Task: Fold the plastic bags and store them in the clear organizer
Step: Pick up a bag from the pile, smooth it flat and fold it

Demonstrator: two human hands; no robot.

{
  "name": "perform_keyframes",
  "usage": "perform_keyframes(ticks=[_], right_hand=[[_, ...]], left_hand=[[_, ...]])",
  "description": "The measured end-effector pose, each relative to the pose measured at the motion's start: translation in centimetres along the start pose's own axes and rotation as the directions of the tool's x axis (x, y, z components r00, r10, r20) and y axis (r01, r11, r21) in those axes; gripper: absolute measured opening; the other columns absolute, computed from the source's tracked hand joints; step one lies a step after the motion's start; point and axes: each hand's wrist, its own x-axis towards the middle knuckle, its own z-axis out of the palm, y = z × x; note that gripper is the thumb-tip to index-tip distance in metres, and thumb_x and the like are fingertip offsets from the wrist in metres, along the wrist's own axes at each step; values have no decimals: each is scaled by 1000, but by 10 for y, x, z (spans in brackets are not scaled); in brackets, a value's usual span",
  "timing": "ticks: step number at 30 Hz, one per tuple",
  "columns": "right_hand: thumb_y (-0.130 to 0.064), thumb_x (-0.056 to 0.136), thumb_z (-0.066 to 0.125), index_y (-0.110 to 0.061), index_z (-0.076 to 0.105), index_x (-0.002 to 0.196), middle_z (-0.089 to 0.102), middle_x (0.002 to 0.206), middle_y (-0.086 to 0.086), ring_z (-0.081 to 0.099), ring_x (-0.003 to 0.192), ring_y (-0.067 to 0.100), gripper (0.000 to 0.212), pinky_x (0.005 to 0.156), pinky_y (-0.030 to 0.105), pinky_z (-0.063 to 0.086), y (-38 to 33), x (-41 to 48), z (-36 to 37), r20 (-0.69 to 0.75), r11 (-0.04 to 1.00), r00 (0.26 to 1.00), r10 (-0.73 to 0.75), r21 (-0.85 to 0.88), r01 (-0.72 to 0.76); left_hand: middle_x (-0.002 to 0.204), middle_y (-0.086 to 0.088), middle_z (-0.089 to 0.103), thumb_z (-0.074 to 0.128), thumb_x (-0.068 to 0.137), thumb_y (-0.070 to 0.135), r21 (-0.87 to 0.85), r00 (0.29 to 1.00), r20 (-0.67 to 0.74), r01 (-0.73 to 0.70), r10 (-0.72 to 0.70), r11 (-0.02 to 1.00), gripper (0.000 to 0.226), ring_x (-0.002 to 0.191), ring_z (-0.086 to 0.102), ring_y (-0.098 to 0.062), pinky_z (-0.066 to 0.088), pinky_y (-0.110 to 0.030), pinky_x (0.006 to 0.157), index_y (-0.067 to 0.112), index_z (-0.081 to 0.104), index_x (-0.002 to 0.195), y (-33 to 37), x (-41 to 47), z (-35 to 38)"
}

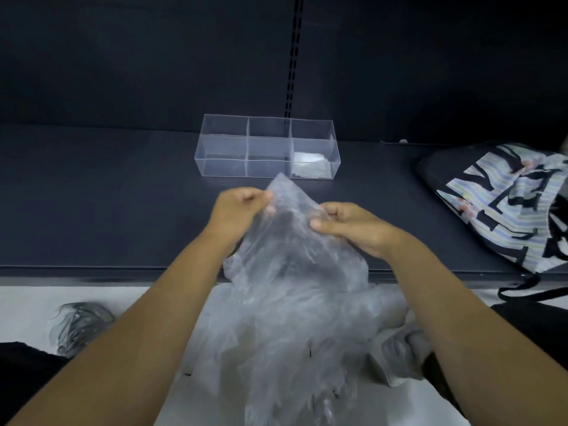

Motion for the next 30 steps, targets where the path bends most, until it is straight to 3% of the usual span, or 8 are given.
perform_keyframes(ticks=[4, 7, 11, 15, 20, 22, 26, 30], right_hand=[[-31, 72, 75, -20, 70, 96, 73, 90, -10, 64, 95, 3, 27, 91, 18, 45, 31, -2, -22, 99, 991, 992, 72, -121, -60], [-22, 78, 75, -20, 70, 79, 69, 89, -6, 62, 92, 8, 6, 96, 28, 44, 52, 4, -23, 102, 983, 987, 125, -151, -109], [-43, 74, 68, -22, 67, 70, 63, 94, -3, 58, 98, 11, 22, 102, 28, 37, 62, 11, -28, 116, 971, 977, 180, -179, -158], [-48, 77, 60, 4, 67, 96, 63, 91, 5, 62, 89, 8, 56, 85, 20, 48, 61, 17, -45, 58, 979, 978, 199, -50, -196], [-29, 81, 66, -6, 57, 77, 62, 73, 9, 69, 80, 22, 26, 80, 28, 57, 48, 29, -66, -83, 981, 982, 167, 112, -157], [-13, 83, 70, -14, 53, 72, 62, 67, 5, 60, 63, 13, 20, 67, 22, 54, 43, 36, -71, -203, 987, 970, 137, 106, -117], [0, 83, 68, -4, 59, 103, 62, 69, 9, 51, 48, 6, 22, 52, 16, 44, 36, 54, -81, -611, 991, 783, 119, 116, -60], [-12, 86, 67, -11, 50, 124, 64, 102, 4, 60, 91, 14, 42, 84, 26, 49, 38, 59, -89, -781, 993, 614, 113, 98, -59]], left_hand=[[69, 7, 69, 66, 89, 24, -94, 977, -131, 155, -166, 983, 15, 67, 62, -6, 53, -23, 74, 19, 71, 76, -31, 21, -19], [79, -1, 69, 69, 87, 25, -132, 938, -206, 255, -279, 958, 13, 81, 63, -20, 53, -34, 87, 20, 69, 76, -55, 33, -33], [89, -8, 67, 70, 86, 29, -114, 888, -280, 347, -365, 931, 13, 67, 57, -16, 49, -31, 82, 16, 69, 85, -81, 44, -52], [100, -19, 69, 69, 87, 26, -83, 863, -321, 384, -390, 919, 15, 72, 56, -21, 49, -44, 92, 12, 69, 90, -94, 56, -65], [64, -3, 66, 67, 89, 18, -118, 871, -299, 371, -389, 921, 16, 64, 59, -17, 53, -31, 68, 11, 64, 75, -94, 72, -65], [68, -3, 63, 67, 90, 18, -142, 857, -307, 388, -414, 910, 20, 66, 59, -18, 53, -30, 67, 16, 60, 72, -92, 78, -60], [77, -6, 59, 62, 93, 18, -236, 832, -306, 405, -463, 883, 13, 66, 57, -16, 50, -25, 60, 11, 58, 84, -85, 86, -52], [88, -4, 63, 57, 96, 26, -279, 843, -252, 407, -476, 870, 19, 72, 61, -14, 49, -23, 57, 9, 58, 105, -73, 79, -43]])
